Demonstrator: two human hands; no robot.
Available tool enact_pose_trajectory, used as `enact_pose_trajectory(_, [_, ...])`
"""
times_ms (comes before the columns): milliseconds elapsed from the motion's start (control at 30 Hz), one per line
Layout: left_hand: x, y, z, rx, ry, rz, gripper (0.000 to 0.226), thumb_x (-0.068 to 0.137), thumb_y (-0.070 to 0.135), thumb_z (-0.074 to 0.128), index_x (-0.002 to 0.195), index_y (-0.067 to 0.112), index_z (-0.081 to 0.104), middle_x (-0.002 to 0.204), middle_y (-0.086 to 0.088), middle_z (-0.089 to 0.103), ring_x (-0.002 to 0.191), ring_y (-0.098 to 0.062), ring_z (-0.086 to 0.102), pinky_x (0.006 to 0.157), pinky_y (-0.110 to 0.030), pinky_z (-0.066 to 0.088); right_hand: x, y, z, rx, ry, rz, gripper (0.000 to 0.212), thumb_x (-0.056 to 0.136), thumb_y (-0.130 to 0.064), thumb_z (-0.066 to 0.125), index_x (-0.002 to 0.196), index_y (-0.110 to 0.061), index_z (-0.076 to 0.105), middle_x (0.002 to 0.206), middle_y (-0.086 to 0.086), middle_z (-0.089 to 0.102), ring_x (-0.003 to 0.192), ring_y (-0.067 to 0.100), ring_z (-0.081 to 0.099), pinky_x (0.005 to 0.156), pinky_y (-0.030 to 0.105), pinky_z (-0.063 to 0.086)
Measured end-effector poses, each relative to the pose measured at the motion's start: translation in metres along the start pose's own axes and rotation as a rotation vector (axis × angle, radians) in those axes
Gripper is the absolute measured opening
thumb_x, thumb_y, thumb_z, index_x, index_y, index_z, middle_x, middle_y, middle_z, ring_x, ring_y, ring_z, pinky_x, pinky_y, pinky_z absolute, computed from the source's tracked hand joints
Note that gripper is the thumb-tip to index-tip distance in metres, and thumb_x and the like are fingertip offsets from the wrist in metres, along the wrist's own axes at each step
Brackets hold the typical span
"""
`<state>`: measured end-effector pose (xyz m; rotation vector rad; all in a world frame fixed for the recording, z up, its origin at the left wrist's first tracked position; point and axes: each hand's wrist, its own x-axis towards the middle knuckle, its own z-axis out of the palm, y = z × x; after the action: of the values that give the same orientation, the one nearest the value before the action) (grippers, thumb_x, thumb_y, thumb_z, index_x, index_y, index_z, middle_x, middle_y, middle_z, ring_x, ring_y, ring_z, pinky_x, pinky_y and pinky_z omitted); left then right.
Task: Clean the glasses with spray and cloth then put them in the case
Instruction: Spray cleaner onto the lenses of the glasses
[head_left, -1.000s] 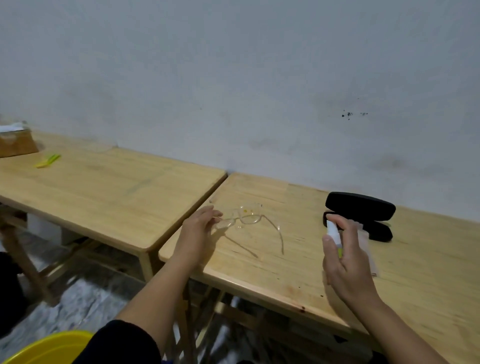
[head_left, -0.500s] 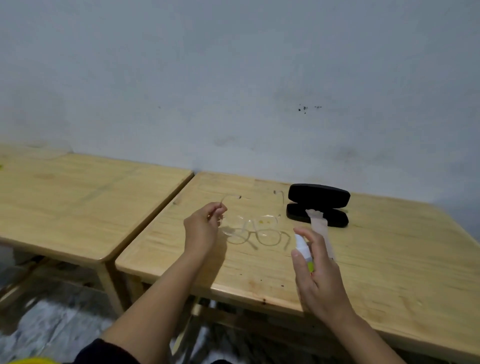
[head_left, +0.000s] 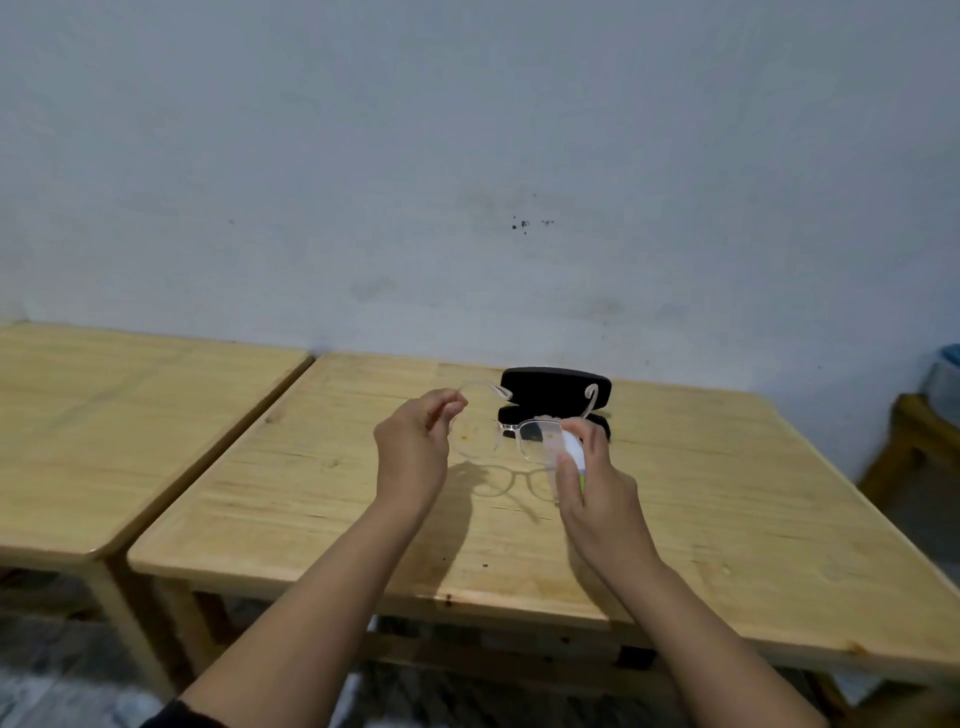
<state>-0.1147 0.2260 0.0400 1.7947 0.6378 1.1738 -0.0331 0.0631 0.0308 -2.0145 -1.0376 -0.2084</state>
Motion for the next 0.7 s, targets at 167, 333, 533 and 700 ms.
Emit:
enact_pose_trajectory(167, [-0.002, 0.006, 0.001, 0.006, -0.003, 0.003, 0.014, 0.089, 0.011, 0.058, 0.091, 0.015, 0.072, 0.085, 0.003, 0.07, 0.083, -0.013, 0.067, 0.087, -0.037, 0.053, 0.006, 0.007, 0.002, -0.031, -0.022, 0.023, 0.029, 0.1, -0.029, 0.031, 0.127, -0.021, 0.036, 0.071, 0.007, 0.058, 0.064, 0.025, 0.059, 0.052, 0.021, 0.034])
enact_pose_trajectory(333, [0.0, 0.01, -0.003, 0.008, 0.008, 0.004, 0.015, 0.089, 0.009, 0.058, 0.09, 0.015, 0.071, 0.083, 0.004, 0.069, 0.08, -0.011, 0.065, 0.086, -0.036, 0.054, 0.009, 0.003, 0.003, -0.059, -0.032, 0.024, 0.027, 0.1, -0.027, 0.031, 0.125, -0.018, 0.036, 0.07, 0.008, 0.055, 0.06, 0.026, 0.052, 0.05, 0.027, 0.032])
enact_pose_trajectory(533, [0.001, 0.01, -0.007, 0.019, 0.011, 0.004, 0.015, 0.089, 0.01, 0.058, 0.089, 0.016, 0.071, 0.085, 0.004, 0.07, 0.081, -0.014, 0.066, 0.084, -0.037, 0.054, 0.013, 0.0, 0.005, -0.063, -0.035, 0.042, 0.025, 0.1, -0.028, 0.031, 0.122, -0.016, 0.034, 0.087, 0.013, 0.063, 0.066, 0.031, 0.053, 0.056, 0.032, 0.037])
enact_pose_trajectory(700, [0.001, 0.011, -0.007, 0.027, 0.009, 0.012, 0.014, 0.089, 0.01, 0.058, 0.091, 0.015, 0.071, 0.086, 0.001, 0.071, 0.081, -0.012, 0.066, 0.084, -0.033, 0.054, 0.014, -0.001, 0.004, -0.049, 0.002, 0.027, 0.024, 0.1, -0.025, 0.032, 0.119, -0.012, 0.037, 0.083, 0.014, 0.06, 0.059, 0.029, 0.05, 0.052, 0.031, 0.029])
